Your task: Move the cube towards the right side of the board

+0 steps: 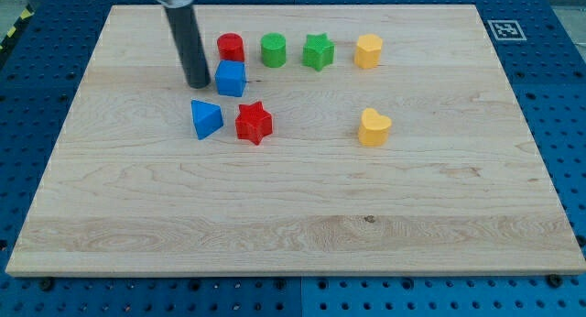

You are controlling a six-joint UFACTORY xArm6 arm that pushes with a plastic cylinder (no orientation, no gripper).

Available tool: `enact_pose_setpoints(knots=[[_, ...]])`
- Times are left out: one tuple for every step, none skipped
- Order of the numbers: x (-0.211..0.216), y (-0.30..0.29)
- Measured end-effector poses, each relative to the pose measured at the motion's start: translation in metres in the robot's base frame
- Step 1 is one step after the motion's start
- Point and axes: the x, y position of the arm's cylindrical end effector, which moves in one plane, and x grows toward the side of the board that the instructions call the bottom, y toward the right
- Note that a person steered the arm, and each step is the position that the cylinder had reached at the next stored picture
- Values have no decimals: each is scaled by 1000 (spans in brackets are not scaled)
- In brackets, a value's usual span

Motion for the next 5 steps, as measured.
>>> enact_pose_setpoints(knots=[[9, 32], [16, 40], [13, 23], [3, 13], [-1, 18]])
